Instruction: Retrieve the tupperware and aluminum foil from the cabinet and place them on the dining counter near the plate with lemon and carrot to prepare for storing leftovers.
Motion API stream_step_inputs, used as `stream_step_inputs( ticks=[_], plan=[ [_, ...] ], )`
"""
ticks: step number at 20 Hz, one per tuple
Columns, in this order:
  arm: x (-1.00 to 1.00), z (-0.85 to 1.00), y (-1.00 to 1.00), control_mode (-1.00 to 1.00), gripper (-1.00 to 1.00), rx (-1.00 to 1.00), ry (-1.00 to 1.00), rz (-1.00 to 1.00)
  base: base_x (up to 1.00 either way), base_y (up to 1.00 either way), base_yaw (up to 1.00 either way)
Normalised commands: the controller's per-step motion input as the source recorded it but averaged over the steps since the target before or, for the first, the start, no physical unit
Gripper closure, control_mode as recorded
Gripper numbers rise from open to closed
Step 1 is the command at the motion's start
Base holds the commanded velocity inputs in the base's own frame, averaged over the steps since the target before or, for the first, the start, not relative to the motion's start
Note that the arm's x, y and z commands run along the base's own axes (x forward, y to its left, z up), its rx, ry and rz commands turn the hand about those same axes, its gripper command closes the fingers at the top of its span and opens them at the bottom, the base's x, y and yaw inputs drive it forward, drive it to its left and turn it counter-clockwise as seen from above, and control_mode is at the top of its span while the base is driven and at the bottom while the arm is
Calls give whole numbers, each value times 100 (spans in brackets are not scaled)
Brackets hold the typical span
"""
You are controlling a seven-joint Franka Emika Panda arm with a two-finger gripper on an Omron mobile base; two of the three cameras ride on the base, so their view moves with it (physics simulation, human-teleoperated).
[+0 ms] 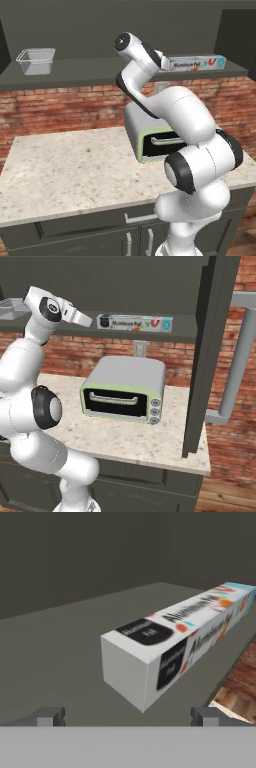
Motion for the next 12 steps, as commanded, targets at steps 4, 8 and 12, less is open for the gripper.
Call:
stream_step_inputs(
  ticks=[4, 8, 12],
  plan=[
    [32, -3, 0, -100, -100, 0, 0, -14, 0, 0, 0],
    [19, 0, -2, -100, -100, 0, 0, -18, 0, 0, 0],
    [10, 0, -11, -100, -100, 0, 0, -19, 0, 0, 0]
  ],
)
